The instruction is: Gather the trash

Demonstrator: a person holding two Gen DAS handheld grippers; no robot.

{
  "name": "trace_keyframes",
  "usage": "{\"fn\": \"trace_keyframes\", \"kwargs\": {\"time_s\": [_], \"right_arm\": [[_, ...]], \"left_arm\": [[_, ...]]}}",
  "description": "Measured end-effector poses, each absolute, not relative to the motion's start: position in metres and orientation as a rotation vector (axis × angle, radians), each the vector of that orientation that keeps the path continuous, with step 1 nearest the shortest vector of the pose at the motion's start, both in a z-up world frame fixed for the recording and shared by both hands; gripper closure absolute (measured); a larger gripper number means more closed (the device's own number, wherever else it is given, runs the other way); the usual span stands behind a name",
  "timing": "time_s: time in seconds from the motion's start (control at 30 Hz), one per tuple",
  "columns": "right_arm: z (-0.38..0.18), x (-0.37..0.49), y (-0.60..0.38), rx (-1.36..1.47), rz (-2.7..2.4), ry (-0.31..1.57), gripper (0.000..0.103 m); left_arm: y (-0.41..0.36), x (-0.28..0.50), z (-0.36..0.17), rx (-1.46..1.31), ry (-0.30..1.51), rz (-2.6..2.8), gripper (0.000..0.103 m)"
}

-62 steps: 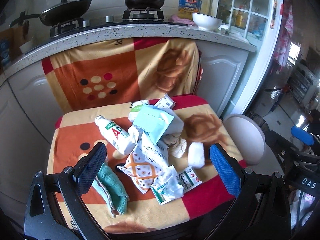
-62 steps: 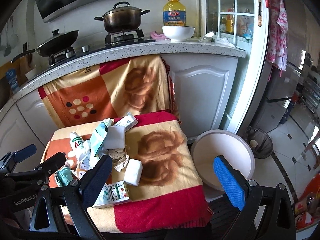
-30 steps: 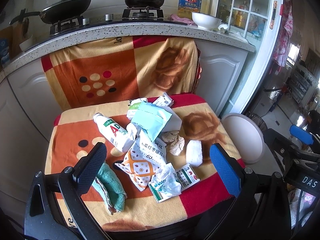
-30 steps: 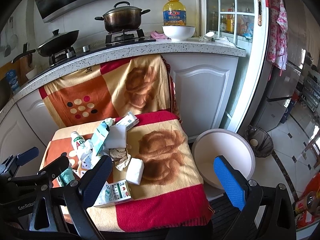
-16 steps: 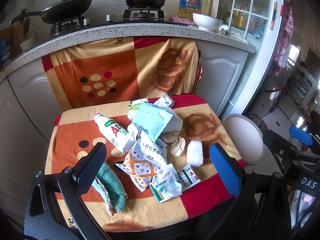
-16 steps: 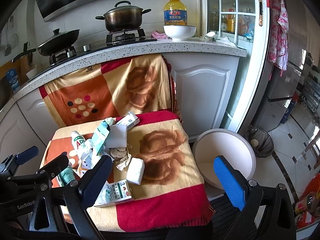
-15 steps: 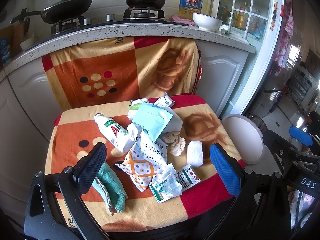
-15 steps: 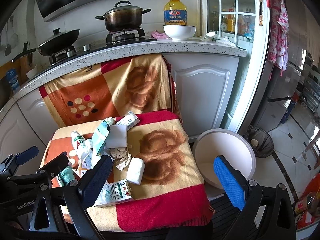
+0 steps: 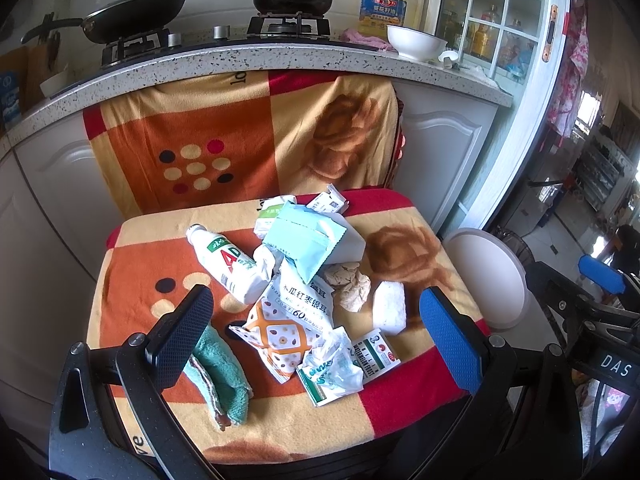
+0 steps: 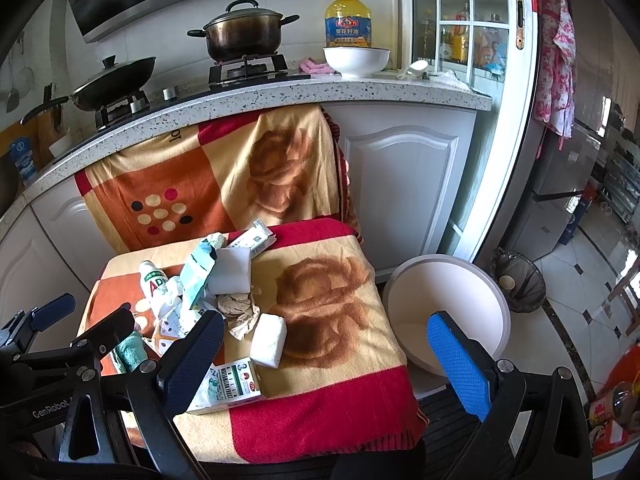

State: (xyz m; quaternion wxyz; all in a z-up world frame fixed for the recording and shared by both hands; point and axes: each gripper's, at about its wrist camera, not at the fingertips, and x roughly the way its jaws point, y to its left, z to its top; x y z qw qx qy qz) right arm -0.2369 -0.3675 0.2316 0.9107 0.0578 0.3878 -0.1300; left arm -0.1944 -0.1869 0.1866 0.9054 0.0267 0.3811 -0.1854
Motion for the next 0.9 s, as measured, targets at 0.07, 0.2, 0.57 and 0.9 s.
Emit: {"fn": "trace_keyframes", "kwargs": {"time_s": [0.07,0.2,0.57,0.9], "right_arm": [[0.2316,-0.2362,-0.3675,0.119,-0.269,0.799,0.002],[0.2310,-0.2353,-0.3668,0.114,-0.271,0.803,0.002],[0.2306,-0.2372,-0.3680,0.122,-0.267,0.806,0.002],[0.2286,-0.2370,-0.3689,0.126,-0.261,0.816,0.002]], "left_arm": [[-0.1876,-0.1937,0.1869,0.056,0.788,-0.384,0.001],[-0.1897,-0.1937,0.1859,0.057,0.786,-0.383,0.001],[-0.1907,-0.1949,0.1836,0.058,0.788,-0.381,0.001],[-0.1894,-0.1935,0.1812,0.054,0.795,-0.374,0.001]]}}
